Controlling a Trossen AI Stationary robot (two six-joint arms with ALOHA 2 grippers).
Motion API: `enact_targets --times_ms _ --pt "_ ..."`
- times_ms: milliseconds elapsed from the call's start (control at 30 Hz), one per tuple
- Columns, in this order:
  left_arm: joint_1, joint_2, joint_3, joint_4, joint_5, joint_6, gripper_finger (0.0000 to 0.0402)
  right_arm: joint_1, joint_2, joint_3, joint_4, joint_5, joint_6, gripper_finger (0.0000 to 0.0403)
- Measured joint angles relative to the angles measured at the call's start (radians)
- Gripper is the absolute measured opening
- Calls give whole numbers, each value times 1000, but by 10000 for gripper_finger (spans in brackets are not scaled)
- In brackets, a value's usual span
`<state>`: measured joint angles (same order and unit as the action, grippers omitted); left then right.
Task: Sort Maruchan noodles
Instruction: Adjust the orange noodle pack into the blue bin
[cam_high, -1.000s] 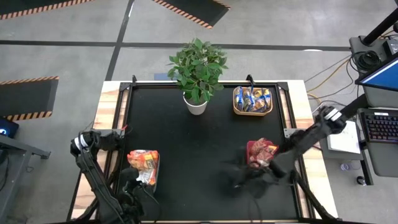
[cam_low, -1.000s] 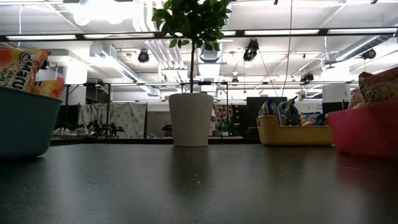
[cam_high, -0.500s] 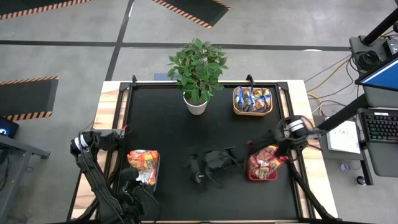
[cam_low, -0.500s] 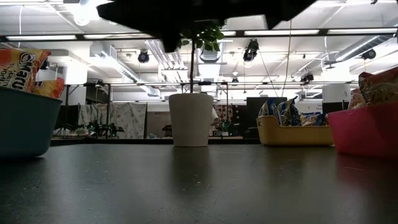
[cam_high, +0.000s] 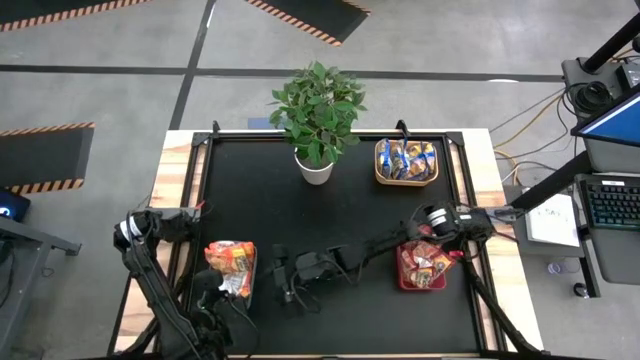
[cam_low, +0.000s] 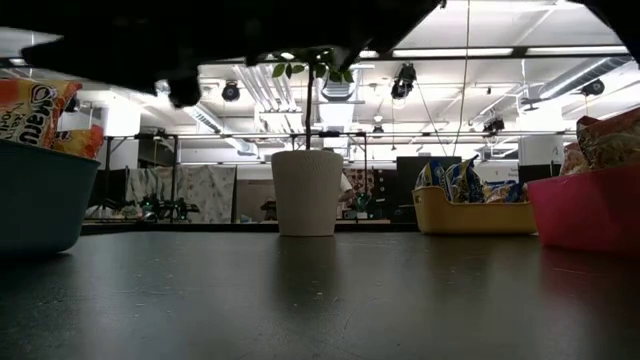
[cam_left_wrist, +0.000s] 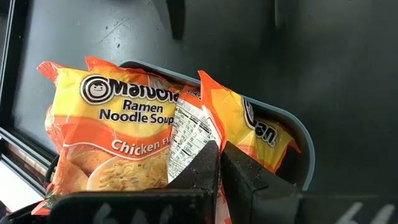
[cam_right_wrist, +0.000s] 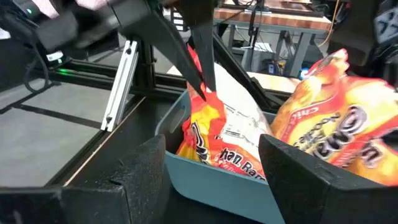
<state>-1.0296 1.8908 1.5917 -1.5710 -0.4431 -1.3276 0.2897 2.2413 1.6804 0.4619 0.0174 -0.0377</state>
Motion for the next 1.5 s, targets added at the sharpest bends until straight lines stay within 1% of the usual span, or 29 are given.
enact_targets --times_ms 67,167,233,400,533,600,667,800,900,967,1100,1233,1333,1400,1500 --pt "0 0 0 0 0 -9 0 0 38 42 -3 -6 -1 251" --pt "1 0 0 0 -1 -18 0 -1 90 106 -3 -42 -7 249" --pt "4 0 0 0 -6 -21 0 -2 126 153 -1 -42 -7 245" --pt "4 0 0 0 -17 -22 0 -12 226 305 -43 -45 18 234" --pt "5 0 0 0 -17 -24 0 -14 280 390 -64 -45 -33 216" --pt "5 0 3 -1 -17 -24 0 -13 294 413 -67 -47 -41 197" --pt "5 0 28 0 -16 -17 0 -13 296 422 -73 -48 -36 168" --pt "2 -10 99 -1 -22 15 0 -23 294 423 -68 -48 -8 89" --pt "2 -12 155 0 -49 53 0 -31 292 423 -60 -48 25 29" --pt "2 -12 194 0 -82 83 0 -34 290 423 -59 -47 48 19" --pt "2 -12 283 0 -177 160 0 -37 289 423 -37 -72 120 18" --pt "2 -12 369 0 -285 250 0 -41 289 423 23 -85 247 18" --pt "2 -12 431 0 -377 322 0 -47 289 423 73 -97 372 17" --pt "2 -12 472 0 -438 364 0 -54 286 425 68 -61 478 17" --pt "3 -12 529 0 -507 408 0 -71 284 441 -30 -6 625 17"
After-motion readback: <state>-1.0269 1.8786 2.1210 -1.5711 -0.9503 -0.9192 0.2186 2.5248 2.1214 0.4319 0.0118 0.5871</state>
